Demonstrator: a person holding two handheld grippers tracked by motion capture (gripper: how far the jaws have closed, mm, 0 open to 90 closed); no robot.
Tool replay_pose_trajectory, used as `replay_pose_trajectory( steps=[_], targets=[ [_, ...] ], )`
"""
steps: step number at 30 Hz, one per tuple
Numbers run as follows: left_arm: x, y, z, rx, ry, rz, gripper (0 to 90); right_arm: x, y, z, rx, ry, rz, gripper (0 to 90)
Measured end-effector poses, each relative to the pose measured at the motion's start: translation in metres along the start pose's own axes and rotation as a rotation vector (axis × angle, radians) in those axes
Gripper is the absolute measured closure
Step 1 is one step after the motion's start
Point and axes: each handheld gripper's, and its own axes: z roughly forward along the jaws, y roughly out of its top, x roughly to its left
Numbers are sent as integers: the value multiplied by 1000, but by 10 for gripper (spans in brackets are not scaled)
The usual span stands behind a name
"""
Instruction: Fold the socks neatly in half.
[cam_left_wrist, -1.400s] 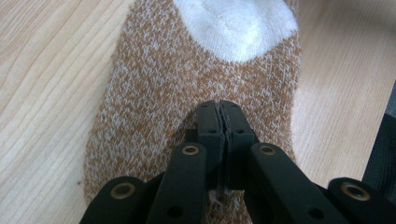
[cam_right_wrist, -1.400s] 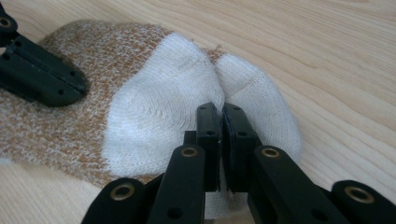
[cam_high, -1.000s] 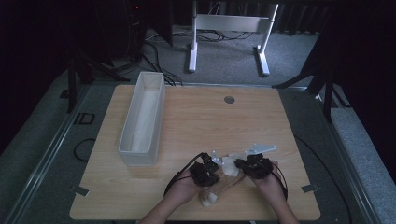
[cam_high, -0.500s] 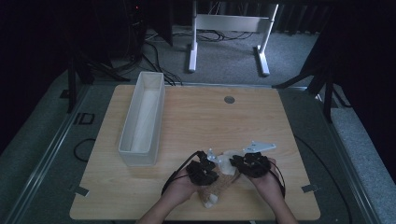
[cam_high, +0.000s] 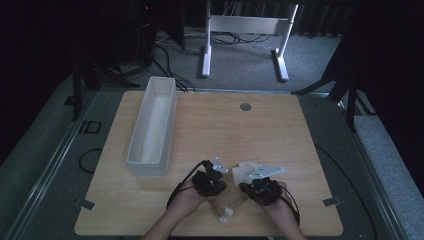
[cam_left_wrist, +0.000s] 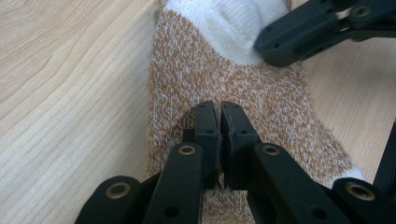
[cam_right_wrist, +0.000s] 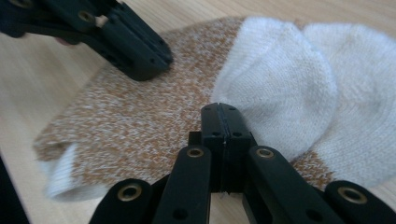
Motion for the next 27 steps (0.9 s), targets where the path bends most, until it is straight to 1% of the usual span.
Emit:
replay_pose_trajectory(
  steps=[1,3,4,8,16,19,27],
  targets=[
    [-1,0,1,2,1,4,865,-1,0,1,-2,2,3,900],
    [-3,-1,2,7,1,8,869,-2,1,3,-3,-6,-12,900],
    [-4,-1,2,11,2,16,869,-3,2,4,-2,-10,-11,900],
    [-7,-1,3,15,-7,22,873,-7,6,9,-6,-10,-11,900],
    [-11,0,6,11,-21,15,873,-13,13,16,-16,-3,0,900],
    [-12,1,6,13,-20,19,873,-15,16,19,-22,1,8,899],
    [-14,3,8,10,-21,20,873,-17,23,25,-27,1,0,900]
  ],
)
